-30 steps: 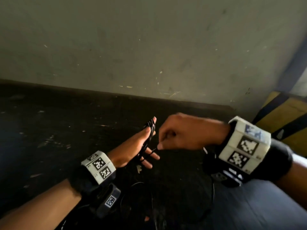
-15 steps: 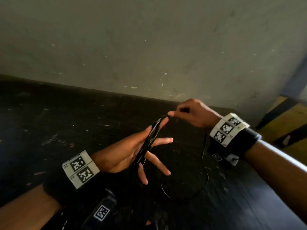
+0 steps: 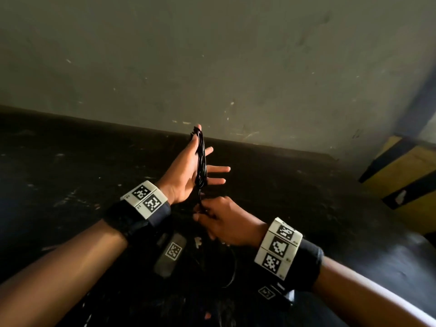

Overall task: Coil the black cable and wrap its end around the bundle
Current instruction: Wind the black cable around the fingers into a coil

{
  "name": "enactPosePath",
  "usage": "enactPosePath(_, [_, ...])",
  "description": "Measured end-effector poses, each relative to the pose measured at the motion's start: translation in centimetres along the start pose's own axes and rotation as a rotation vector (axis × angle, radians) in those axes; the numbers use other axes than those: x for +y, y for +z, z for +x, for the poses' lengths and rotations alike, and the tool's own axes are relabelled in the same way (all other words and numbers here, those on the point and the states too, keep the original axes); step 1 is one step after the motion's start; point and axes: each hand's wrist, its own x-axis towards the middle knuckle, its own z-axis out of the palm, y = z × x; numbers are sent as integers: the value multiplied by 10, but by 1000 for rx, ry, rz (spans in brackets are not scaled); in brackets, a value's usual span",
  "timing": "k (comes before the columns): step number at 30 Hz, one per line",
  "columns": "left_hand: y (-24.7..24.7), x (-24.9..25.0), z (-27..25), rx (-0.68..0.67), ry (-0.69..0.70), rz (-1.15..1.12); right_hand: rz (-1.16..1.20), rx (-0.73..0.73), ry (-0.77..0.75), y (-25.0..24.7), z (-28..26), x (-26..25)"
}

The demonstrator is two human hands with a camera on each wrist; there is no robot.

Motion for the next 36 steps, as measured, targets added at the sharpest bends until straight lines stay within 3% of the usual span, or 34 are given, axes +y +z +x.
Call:
enactPosePath(7, [-20, -24, -18, 29, -42, 255, -318, -13, -177, -28, -12, -24])
enactPosePath(15, [-18, -49, -55, -165, -179, 493, -463, -136, -166, -111, -8, -56])
enactPosePath(21, [-6, -32, -76, -337, -305, 424, -410, -8, -166, -151, 12, -35])
enactPosePath(28, [-8, -13, -76, -374, -292, 304, -213, 172, -167, -127, 25, 18])
enactPosePath(33, [-4, -3, -63, -311, -269, 168, -19, 382, -209, -69, 28, 46])
enactPosePath(36, [1, 4, -49, -266, -206, 104, 129, 413, -152, -33, 27, 55])
